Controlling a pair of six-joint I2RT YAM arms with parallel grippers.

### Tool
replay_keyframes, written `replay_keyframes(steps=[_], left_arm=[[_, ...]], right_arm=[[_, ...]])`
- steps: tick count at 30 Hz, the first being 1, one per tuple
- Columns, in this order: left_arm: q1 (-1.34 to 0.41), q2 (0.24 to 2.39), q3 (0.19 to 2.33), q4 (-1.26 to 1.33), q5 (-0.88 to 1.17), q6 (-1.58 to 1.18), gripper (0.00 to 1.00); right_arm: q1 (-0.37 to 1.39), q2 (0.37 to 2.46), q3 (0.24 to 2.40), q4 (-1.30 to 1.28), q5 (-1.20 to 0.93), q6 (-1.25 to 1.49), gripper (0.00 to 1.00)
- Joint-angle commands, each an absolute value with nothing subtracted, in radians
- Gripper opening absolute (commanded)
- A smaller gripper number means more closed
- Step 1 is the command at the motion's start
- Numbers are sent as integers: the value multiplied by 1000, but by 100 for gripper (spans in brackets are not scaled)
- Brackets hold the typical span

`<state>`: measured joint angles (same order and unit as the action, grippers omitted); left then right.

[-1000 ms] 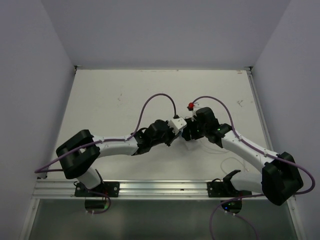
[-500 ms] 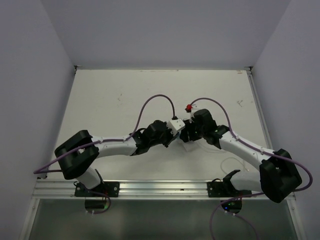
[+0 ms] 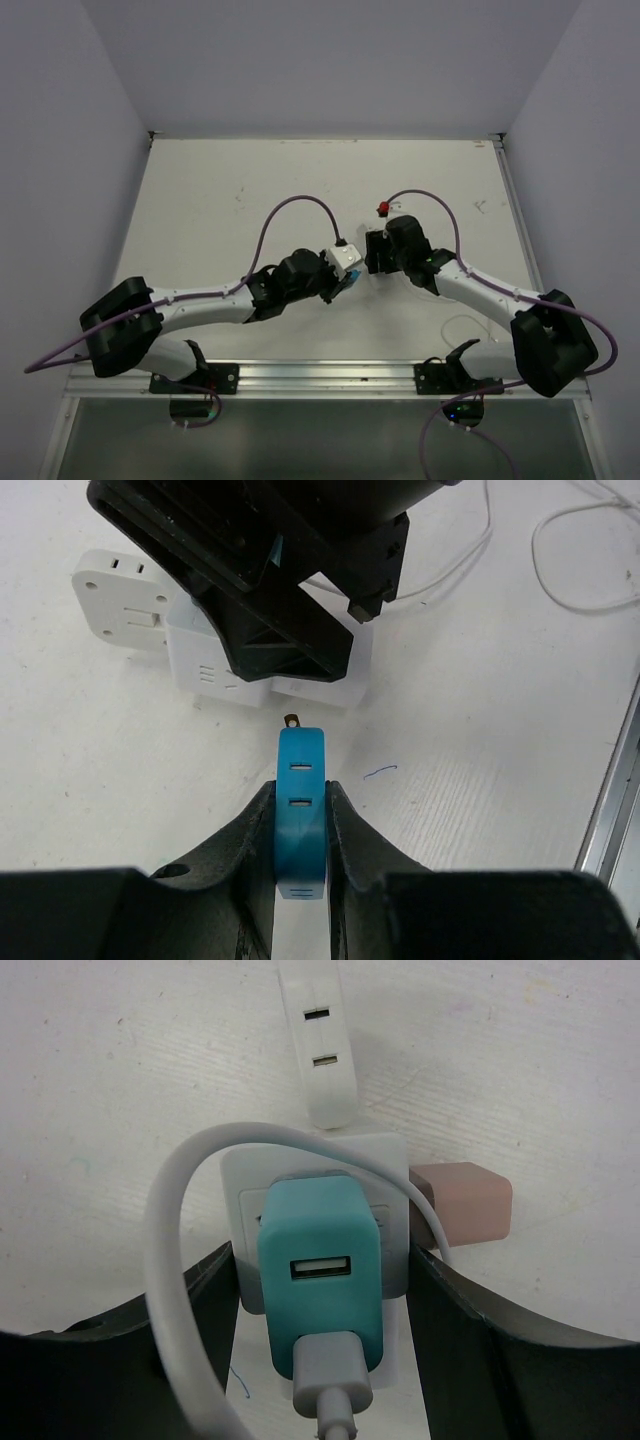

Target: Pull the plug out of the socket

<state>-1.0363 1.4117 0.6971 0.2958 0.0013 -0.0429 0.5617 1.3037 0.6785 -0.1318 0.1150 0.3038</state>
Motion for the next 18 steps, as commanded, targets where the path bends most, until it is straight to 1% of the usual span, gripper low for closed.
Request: replay_keyframes(steps=[1,5,9,15,16,18], left_arm=[[-1040,1358,689,307,-23,-71,0],[-1026,1315,649,307,-147,-125,0],[-902,1263,569,340,-124,-267,0],[-589,1178,457,448,-6,-468,0],[-501,1180,450,480,35,-491,0],[-408,1203,430,530,133,-557,0]], right_arm=[[557,1319,655,-167,183,301,0],[557,1289,646,-161,166,295,0],[557,1261,629,-149,124,282,0],[557,1243,618,-133,94,270,0],[557,1244,618,-133,92,270,0],[557,1244,621,-135,86,268,0]])
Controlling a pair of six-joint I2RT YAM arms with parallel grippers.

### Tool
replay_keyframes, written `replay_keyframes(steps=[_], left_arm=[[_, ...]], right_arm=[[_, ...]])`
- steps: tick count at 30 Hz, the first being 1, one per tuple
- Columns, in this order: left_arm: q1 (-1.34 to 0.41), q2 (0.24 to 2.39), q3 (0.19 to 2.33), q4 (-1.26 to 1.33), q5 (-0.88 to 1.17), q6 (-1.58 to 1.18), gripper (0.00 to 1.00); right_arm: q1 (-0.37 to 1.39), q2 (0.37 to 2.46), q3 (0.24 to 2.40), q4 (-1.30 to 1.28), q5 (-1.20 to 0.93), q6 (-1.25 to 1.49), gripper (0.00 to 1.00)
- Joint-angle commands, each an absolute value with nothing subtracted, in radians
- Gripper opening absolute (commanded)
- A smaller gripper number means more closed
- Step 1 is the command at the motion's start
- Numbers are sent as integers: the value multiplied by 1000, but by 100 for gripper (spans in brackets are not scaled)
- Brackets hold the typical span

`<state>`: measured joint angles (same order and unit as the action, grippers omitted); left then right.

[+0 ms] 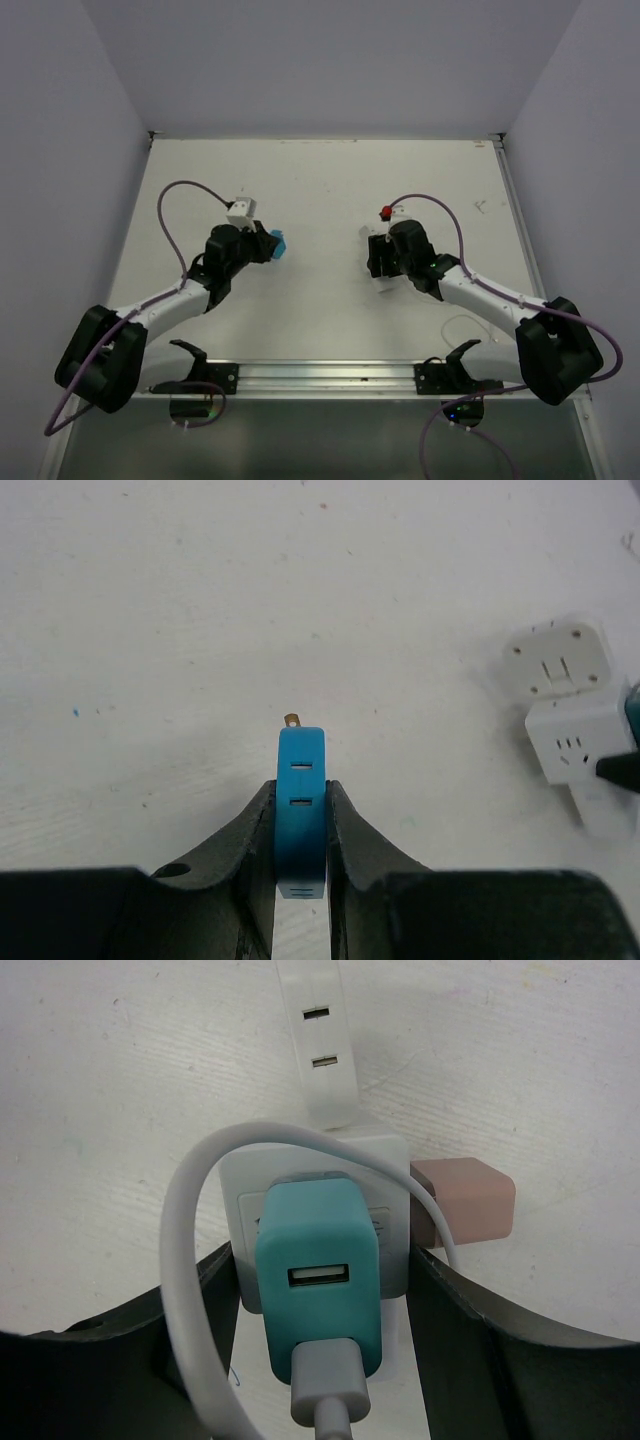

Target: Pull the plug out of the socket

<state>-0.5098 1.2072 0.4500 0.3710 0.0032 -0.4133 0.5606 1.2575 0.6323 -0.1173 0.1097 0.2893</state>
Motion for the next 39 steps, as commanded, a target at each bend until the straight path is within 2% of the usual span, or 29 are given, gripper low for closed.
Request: replay_keyframes(steps=[1,7,15,21,23,24,26,27,29,30,33,35,39], left_arm=[[-323,1216,422,588,162,-608,0],[-129,1414,497,793,317,-745,0],[-77,1801,701,920,414,-851,0],[-69,1890,744,925,417,-864,11],[-66,1893,736,891,400,-850,25],[-61,1893,732,885,399,-844,38],[-57,1893,716,871,393,-831,50],[-54,1893,712,859,390,-830,59],[-49,1890,692,856,384,-834,68],[-43,1887,684,854,380,-839,76],[-38,1859,651,825,365,-850,91],[-37,1819,637,805,351,-854,97],[-37,1714,604,678,322,-853,100]], right_arm=[[557,1244,621,-135,83,267,0],[557,1235,620,-132,63,258,0],[558,1247,627,-126,29,238,0],[558,1244,634,-129,11,227,0],[558,1246,635,-127,3,224,0],[560,1250,635,-129,3,222,0],[560,1259,635,-127,5,222,0],[560,1261,637,-126,3,221,0],[561,1264,635,-124,3,219,0],[563,1264,637,-126,5,219,0],[571,1259,641,-130,-20,213,0],[578,1256,644,-133,-34,207,0],[601,1250,644,-133,-66,186,0]])
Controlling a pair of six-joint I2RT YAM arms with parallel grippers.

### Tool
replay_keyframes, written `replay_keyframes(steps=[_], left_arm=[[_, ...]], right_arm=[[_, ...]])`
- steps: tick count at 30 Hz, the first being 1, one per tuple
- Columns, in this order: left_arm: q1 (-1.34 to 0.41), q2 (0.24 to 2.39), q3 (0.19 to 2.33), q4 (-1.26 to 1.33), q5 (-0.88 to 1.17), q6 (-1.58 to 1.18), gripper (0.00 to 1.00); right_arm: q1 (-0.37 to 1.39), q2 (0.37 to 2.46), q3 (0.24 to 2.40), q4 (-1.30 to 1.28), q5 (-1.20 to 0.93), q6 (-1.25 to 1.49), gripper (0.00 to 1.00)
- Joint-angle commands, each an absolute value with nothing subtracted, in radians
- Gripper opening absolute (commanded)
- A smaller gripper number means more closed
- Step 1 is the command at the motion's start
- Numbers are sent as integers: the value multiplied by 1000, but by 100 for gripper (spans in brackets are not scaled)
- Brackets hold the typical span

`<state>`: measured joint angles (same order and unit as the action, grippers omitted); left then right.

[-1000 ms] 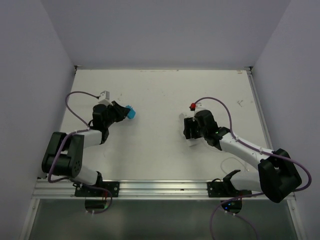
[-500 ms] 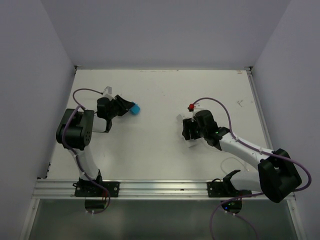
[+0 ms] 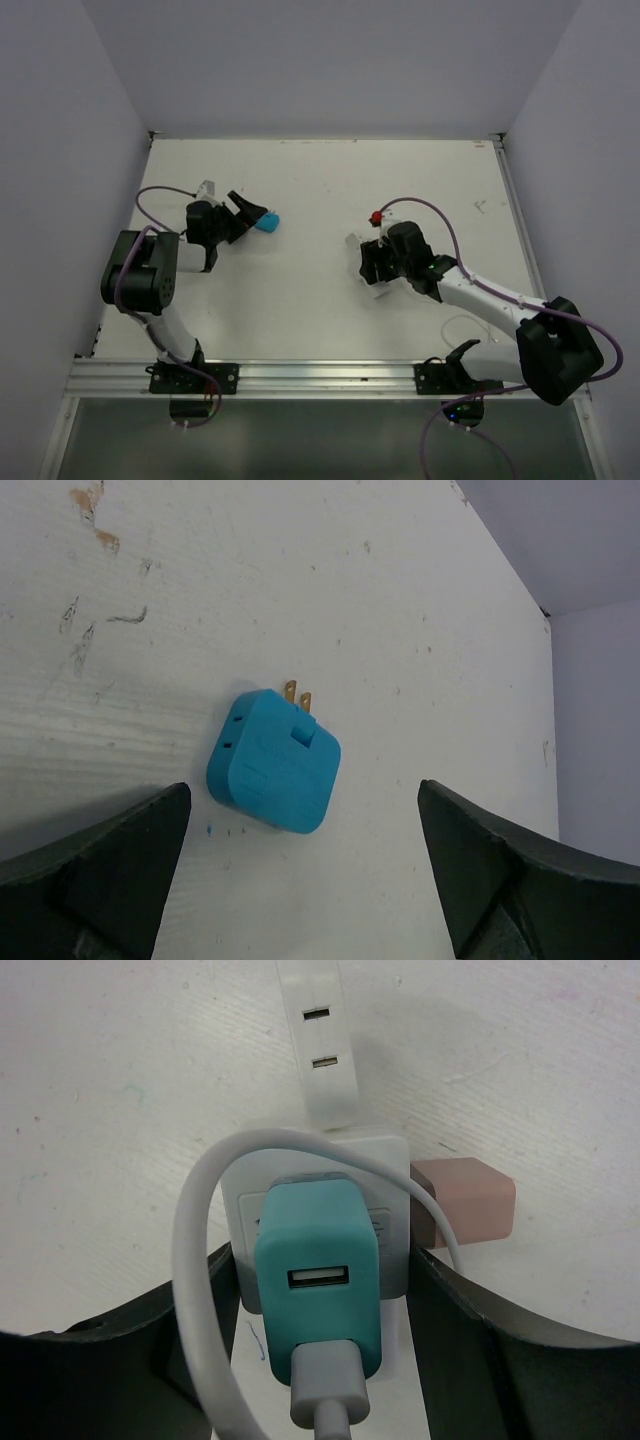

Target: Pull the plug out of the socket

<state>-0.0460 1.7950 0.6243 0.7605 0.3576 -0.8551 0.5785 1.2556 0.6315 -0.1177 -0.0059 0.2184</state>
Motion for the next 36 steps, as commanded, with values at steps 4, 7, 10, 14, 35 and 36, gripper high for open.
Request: replay_keyframes(steps=[4,7,10,14,35,36], left_arm=[[-44,1550,540,634,363,-798,100],[-70,1420,489,575,376,-689,99],[-124,1318,462,485,365,-601,100],[-198,1243,430,416,357,-618,100],[-347,1147,365,383,414,-744,100],[-348,1141,362,382,414,-745,100]], right_arm=[[629,1252,647,-135,-110,163,0],[644,1250,646,-132,-146,144,0],[658,1256,650,-133,-155,133,0],[672,1267,658,-135,-140,127,0],[718,1189,680,-172,-95,170,94],[718,1183,683,-175,-91,173,96]])
